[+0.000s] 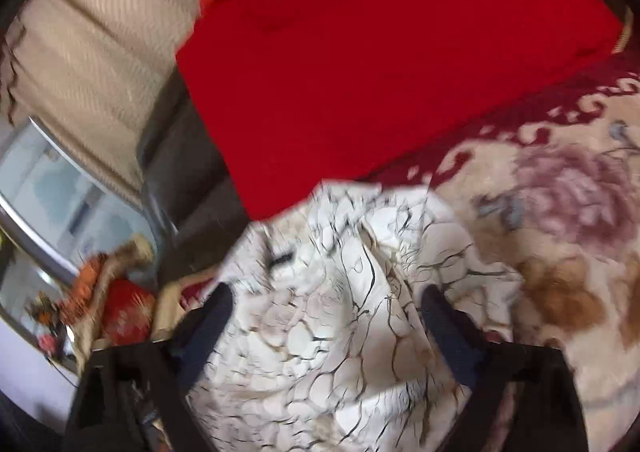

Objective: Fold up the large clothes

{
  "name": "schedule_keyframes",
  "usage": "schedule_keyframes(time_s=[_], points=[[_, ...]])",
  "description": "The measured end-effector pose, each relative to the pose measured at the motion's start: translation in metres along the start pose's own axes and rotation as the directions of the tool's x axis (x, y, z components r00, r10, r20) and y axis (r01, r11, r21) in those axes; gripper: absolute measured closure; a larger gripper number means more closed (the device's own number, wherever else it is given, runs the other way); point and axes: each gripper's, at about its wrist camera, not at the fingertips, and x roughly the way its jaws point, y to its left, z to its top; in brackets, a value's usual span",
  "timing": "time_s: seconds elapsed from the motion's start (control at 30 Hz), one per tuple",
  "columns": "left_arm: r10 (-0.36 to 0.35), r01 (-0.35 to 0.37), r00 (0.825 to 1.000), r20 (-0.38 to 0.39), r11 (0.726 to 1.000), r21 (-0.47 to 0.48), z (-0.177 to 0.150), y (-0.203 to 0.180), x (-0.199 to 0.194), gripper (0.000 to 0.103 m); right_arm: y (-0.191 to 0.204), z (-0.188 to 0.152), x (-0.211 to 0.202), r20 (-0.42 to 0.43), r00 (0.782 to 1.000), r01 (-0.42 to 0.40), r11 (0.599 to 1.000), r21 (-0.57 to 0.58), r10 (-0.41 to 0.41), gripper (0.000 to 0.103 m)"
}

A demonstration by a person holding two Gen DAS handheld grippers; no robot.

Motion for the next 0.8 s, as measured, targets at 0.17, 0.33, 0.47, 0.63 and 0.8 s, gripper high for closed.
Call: schedule_keyframes(time_s=[0.17, 0.33, 0.47, 0.63, 0.8], points=[[0.083, -0.079, 0.996, -0.039, 0.991, 0.109, -0.017, -0.016, 0.013, 0.021, 0.003, -0.023, 0.037, -0.163, 0.977, 0.130, 0.990, -0.055, -0.137, 0.085], [0.074, -0.066, 0.997, -0.038, 0.982, 0.179, -0.032, -0.015, 0.003, 0.021, 0.027, -0.053, -0.015, -0.160, 0.983, 0.077, 0.991, -0.111, -0.094, 0.094], [0.059, -0.052, 0.996, -0.063, 0.993, 0.109, -0.031, -0.001, 0.005, 0.021, 0.021, -0.063, -0.036, -0.102, 0.972, 0.195, 0.968, -0.157, -0.212, 0.093], [0.009, -0.008, 0.998, -0.058, 1.000, 0.014, -0.033, 0.019, -0.011, 0.021, -0.025, -0.054, -0.012, -0.197, 0.956, 0.216, 0.976, -0.042, -0.220, 0.091], [-0.025, 0.025, 0.999, -0.024, 0.999, -0.030, -0.046, 0.054, -0.047, 0.021, -0.011, -0.053, -0.044, -0.170, 0.971, 0.161, 0.985, -0.063, -0.170, 0.057]])
